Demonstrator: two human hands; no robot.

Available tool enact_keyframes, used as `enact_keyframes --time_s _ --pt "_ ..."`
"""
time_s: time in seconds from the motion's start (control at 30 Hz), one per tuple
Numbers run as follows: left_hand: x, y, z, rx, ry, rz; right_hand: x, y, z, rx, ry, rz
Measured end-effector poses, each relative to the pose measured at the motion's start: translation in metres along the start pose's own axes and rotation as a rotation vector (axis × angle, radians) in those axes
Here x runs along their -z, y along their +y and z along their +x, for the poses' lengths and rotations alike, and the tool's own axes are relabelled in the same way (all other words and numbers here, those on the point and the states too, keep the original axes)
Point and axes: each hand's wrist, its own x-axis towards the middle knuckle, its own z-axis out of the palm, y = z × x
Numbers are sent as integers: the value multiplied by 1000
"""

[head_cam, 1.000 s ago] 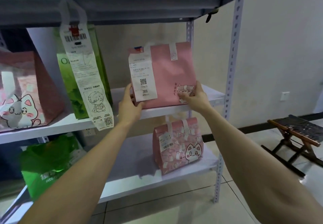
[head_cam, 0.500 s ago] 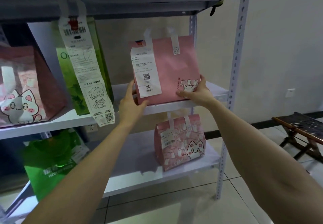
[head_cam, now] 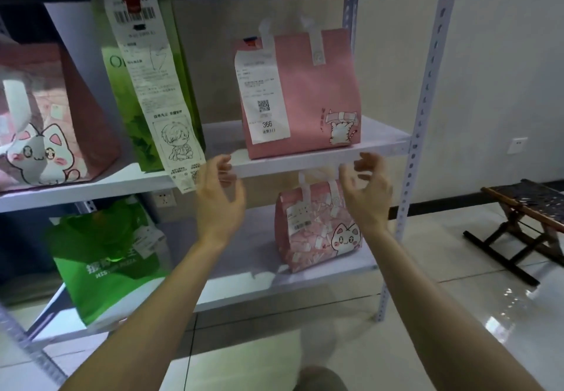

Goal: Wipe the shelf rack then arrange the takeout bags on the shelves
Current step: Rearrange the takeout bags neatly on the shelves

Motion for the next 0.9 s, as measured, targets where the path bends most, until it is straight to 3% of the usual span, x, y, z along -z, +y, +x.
enact_keyframes --time_s 0.07,0.2,0.37,0.5,0.7,0.9 --pt "-9 -14 -23 47 -90 26 -6 27 -27 -119 -186 -78" --pt "-45 -41 -67 315 -474 20 -14 83 -66 -345 -411 -283" --pt "-94 -64 -104 362 -733 -8 -27 134 -58 -522 -470 -330" --pt "-124 -78 -112 408 -736 -41 -40 171 -28 -641 -362 -282" --pt "-132 -104 -121 580 -614 -169 -61 208 -43 -672 -482 -220" --pt "-77 -135 -126 656 -451 -105 -89 180 -107 -588 -556 -252"
